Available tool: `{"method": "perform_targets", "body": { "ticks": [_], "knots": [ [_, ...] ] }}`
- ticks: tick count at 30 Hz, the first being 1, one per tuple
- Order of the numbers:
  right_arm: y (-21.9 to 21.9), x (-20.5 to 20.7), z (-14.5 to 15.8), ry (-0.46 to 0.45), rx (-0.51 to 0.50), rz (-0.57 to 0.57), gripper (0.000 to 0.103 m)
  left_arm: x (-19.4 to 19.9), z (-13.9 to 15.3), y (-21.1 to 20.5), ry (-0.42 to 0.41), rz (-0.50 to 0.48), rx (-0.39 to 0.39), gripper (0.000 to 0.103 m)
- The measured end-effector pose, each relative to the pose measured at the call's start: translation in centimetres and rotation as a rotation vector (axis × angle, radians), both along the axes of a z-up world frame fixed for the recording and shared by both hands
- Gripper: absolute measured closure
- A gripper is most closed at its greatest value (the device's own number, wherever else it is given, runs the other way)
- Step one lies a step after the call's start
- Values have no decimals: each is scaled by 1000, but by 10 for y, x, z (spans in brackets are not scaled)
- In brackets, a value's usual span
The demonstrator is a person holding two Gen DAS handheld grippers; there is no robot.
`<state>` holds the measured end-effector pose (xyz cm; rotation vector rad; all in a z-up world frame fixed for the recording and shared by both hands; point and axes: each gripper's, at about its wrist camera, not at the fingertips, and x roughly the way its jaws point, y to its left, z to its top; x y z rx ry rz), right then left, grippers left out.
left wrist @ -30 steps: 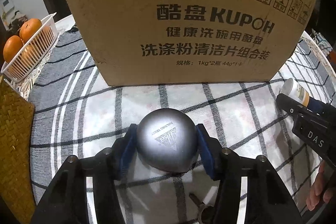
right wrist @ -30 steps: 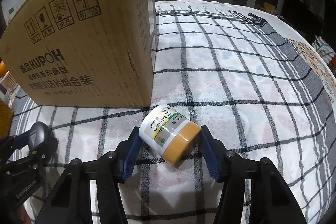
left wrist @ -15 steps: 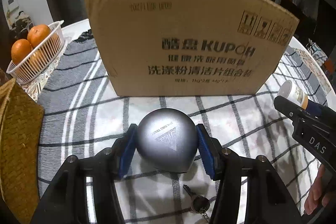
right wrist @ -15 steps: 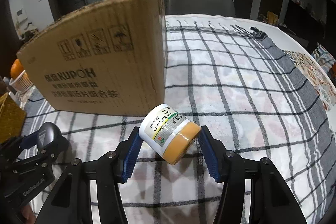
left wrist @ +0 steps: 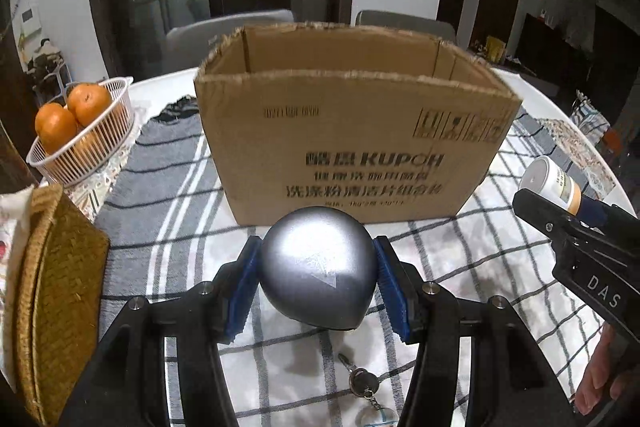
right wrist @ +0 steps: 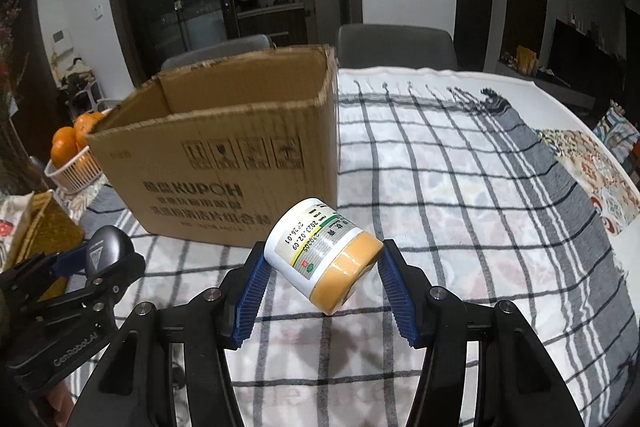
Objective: Organize rigid objects
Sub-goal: 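Carry the grey device and jar into the box and open both grippers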
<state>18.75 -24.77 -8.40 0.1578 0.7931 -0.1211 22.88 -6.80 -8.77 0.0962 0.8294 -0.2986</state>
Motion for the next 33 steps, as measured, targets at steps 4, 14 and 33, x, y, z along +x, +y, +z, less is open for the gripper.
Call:
{"method": "perform_targets", "body": {
  "ticks": [4, 14, 33],
  "knots": [
    [2, -5, 14, -36, -1, 8, 47, -4, 15, 1, -31, -10, -5, 48],
    [7, -12, 46, -115, 6, 27, 47, -6, 49, 5, -122, -25, -15, 48],
    [12, 9, 84, -198, 14, 70, 47, 18, 94, 8, -210, -40, -41, 48]
  ]
}}
